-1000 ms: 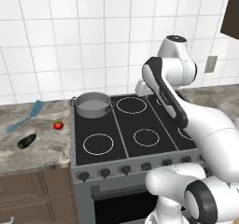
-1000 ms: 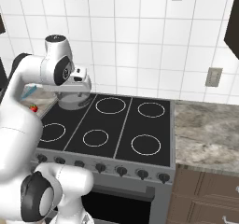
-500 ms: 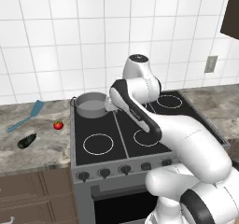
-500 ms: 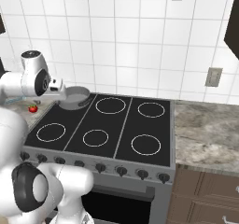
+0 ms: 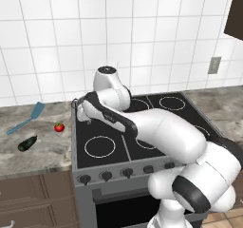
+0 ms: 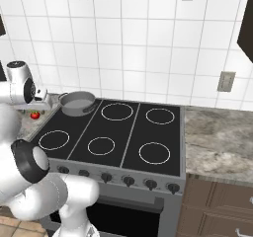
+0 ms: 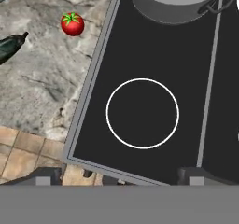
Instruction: Put the eggplant and tomato in the pot. Retrieve the spatula and lightly stir the vegetables in the pot.
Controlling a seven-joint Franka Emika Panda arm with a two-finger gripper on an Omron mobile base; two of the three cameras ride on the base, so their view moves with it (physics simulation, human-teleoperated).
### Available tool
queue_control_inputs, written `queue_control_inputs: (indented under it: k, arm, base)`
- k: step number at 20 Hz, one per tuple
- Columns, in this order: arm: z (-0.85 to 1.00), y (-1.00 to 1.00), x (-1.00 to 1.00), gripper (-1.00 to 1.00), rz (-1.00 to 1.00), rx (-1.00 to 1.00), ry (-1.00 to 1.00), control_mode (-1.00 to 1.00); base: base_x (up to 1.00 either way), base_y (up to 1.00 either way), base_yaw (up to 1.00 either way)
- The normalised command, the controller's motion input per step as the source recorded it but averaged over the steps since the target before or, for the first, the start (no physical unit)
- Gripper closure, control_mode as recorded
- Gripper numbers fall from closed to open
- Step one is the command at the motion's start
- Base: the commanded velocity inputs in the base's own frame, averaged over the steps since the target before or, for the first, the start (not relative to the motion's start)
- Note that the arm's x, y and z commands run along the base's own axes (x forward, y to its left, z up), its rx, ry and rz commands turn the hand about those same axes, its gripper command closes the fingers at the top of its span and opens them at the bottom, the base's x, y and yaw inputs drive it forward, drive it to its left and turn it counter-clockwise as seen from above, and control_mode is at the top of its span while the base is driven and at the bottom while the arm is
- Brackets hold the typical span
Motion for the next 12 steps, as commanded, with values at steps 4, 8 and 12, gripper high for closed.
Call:
queue_control_inputs:
  k: [4,8,12]
  arm:
    - [0.0,0.96,0.37,-1.0,0.0,-0.05,0.43,-1.0]
    - [-0.22,0.79,0.44,-1.0,0.01,-0.03,0.25,-1.0]
    - [-0.45,0.51,0.15,-1.0,0.01,0.0,0.02,-1.0]
  base:
    - [0.0,0.0,0.0]
    - [0.0,0.0,0.0]
    - [0.0,0.0,0.0]
